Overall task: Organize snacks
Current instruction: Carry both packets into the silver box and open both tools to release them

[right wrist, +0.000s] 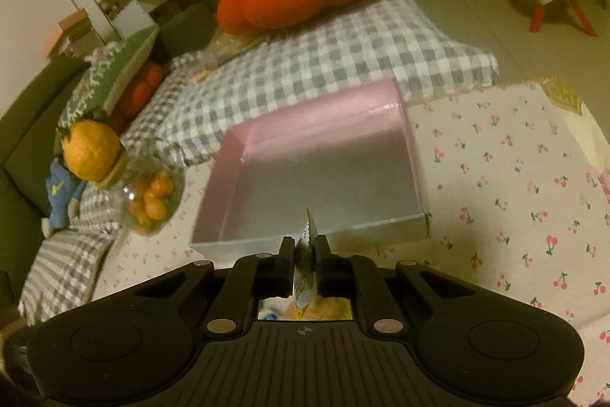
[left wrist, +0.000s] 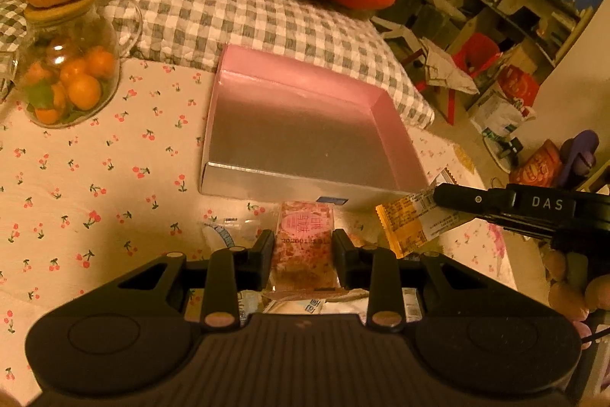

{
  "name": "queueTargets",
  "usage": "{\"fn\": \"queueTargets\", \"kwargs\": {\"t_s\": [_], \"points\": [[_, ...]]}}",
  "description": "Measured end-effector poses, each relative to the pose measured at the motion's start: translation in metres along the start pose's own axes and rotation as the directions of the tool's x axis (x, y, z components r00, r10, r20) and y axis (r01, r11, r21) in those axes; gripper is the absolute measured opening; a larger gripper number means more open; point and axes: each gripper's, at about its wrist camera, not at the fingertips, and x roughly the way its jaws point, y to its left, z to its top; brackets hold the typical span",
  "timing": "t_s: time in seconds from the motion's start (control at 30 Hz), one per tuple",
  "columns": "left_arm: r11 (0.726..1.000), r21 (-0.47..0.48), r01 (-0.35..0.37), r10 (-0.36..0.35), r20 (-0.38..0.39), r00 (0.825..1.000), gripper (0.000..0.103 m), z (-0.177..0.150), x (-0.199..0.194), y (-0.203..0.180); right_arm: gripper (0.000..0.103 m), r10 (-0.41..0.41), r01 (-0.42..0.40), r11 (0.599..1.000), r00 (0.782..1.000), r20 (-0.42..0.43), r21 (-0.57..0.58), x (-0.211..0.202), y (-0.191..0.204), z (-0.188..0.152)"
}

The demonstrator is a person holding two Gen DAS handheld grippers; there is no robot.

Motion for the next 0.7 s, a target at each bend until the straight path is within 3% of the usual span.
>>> {"fn": "queueTargets", "kwargs": {"t_s": [0.27,0.47,0.7], "points": [[1.000,0.013,-0.010,0.009,0.090,0.996,0.030,0.013,-0.009,-0.010,0.010,0.019,-0.022,0.999,0.998,0.058,0.041,-0.009,-0.002,0.018],[0.999,0.013,-0.036,0.034,0.116,0.993,0.030,0.032,0.011,-0.008,0.010,0.007,-0.014,0.998,0.995,0.100,0.068,0.001,-0.010,0.032],[0.996,0.033,-0.087,0.082,0.141,0.987,0.030,0.048,0.043,-0.004,0.010,-0.021,0.014,0.996,0.996,0.086,0.088,0.032,-0.023,0.045]]}}
